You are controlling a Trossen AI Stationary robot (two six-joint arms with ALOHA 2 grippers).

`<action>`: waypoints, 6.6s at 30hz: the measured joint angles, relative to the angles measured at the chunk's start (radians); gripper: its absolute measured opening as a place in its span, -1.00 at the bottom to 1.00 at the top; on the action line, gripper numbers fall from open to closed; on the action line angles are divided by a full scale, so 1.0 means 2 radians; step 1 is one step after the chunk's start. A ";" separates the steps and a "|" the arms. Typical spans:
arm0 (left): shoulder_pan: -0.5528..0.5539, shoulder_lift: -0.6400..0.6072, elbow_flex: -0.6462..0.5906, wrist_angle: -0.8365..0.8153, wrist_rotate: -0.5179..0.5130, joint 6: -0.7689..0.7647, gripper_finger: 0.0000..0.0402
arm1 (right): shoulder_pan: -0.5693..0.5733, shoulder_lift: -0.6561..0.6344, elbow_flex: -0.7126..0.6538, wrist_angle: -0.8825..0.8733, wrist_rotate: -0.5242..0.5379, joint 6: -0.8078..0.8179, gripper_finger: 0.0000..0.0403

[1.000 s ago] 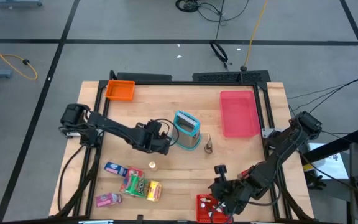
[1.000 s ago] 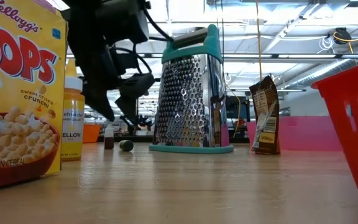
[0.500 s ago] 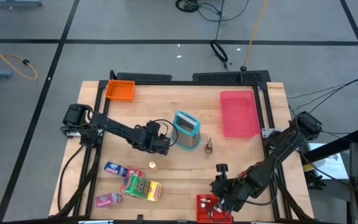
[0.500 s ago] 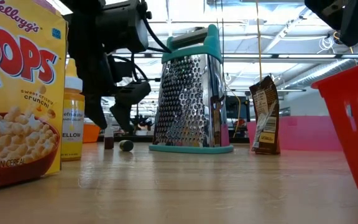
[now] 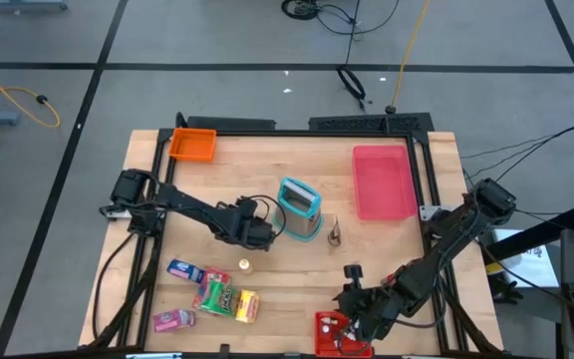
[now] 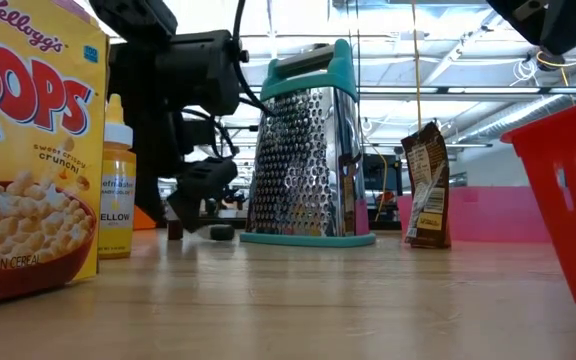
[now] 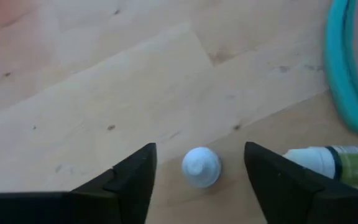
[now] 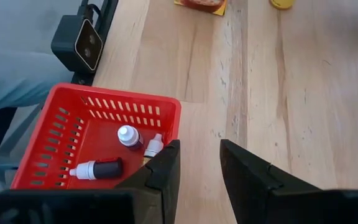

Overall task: Pick & Place Kitchen Items
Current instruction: Put the small orange food coloring bottle into the red bin, then put the small green food coloring bottle into the red bin

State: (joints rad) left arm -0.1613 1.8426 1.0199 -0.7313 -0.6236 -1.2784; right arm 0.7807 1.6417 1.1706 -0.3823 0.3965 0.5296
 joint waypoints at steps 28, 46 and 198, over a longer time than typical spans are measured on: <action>-0.005 -0.032 0.000 -0.004 0.033 0.022 -0.78 | 0.000 0.000 0.000 0.005 0.000 -0.011 -0.48; -0.091 -0.117 0.000 0.099 0.025 0.136 -0.77 | 0.000 0.000 0.000 0.004 0.000 -0.011 -0.48; -0.124 0.115 0.324 -0.144 0.074 0.349 -0.32 | 0.000 0.000 0.000 -0.039 0.011 0.004 -0.48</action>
State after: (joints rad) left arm -0.4099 2.0724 1.6672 -1.0197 -0.4766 -0.5797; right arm 0.7807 1.6421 1.1706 -0.4611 0.4179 0.5381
